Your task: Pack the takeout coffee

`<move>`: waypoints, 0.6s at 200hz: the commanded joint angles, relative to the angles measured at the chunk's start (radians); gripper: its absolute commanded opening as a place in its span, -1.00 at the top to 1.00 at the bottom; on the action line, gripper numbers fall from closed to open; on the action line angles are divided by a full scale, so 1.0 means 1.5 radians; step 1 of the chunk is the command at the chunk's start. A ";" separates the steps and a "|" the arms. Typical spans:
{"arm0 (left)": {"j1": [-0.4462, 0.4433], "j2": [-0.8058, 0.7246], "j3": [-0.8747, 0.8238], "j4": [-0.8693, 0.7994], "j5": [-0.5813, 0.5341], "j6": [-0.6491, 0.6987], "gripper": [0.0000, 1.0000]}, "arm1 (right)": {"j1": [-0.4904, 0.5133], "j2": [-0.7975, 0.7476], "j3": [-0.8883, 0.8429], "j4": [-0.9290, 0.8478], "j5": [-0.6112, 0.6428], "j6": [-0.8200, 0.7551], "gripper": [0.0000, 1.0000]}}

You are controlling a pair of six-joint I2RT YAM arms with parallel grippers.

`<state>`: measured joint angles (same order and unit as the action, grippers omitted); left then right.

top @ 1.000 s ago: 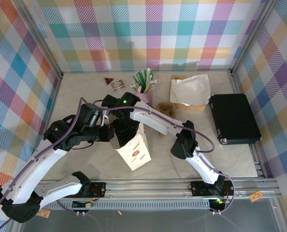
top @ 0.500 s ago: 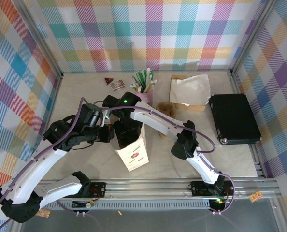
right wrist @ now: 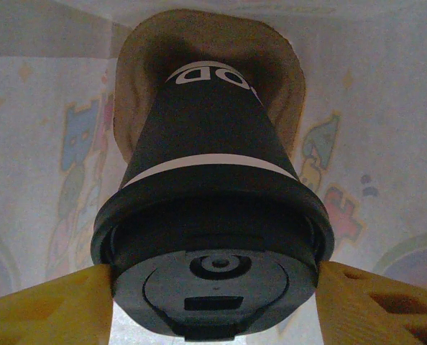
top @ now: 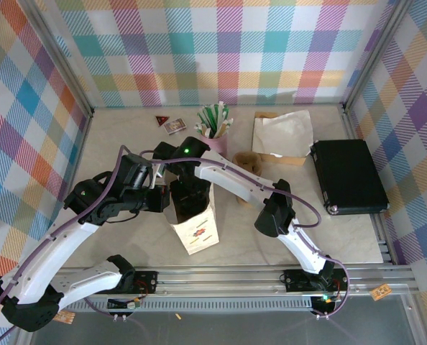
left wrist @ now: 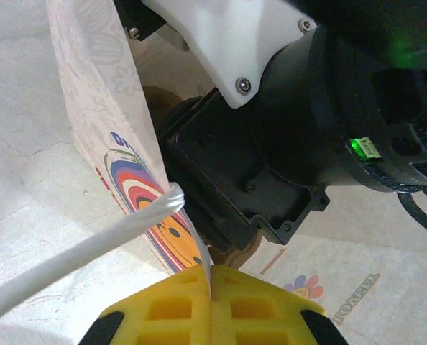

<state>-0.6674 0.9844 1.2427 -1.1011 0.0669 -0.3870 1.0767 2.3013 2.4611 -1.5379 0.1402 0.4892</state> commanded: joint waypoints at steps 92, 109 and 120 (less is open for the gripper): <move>-0.003 0.005 -0.014 0.016 0.006 0.010 1.00 | 0.049 -0.062 -0.088 0.056 -0.004 0.042 -0.58; -0.002 0.002 -0.017 0.015 0.006 0.008 1.00 | 0.049 -0.066 -0.105 0.072 -0.004 0.044 -0.61; -0.003 -0.001 -0.019 0.014 0.005 0.009 1.00 | 0.050 -0.067 -0.114 0.077 -0.005 0.046 -0.63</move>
<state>-0.6674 0.9791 1.2366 -1.1175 0.0669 -0.3836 1.0924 2.2509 2.3135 -1.4525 0.1364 0.5388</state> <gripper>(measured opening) 0.046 0.806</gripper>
